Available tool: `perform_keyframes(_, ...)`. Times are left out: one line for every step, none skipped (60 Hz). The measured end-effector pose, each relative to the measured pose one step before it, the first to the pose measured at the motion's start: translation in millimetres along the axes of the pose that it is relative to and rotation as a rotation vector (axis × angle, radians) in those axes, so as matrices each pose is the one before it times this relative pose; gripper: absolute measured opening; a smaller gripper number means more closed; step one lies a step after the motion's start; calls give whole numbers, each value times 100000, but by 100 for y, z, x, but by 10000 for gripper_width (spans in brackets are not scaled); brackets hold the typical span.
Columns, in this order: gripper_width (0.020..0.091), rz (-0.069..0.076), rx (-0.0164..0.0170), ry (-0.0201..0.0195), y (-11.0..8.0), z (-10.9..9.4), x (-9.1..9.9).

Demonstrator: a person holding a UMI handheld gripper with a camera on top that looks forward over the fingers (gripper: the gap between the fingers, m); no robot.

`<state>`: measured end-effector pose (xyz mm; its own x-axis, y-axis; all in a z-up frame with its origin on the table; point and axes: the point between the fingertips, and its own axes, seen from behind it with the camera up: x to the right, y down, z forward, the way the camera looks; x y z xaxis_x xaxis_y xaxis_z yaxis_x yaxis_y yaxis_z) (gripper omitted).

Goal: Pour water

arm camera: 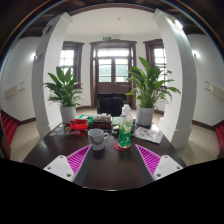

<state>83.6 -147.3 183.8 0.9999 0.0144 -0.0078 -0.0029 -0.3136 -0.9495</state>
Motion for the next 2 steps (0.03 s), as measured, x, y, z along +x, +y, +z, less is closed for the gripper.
perform_keyframes(855, 124, 222, -90, -45, -27, -142)
perform_keyframes(855, 92, 135, -132, -18, -10, -134)
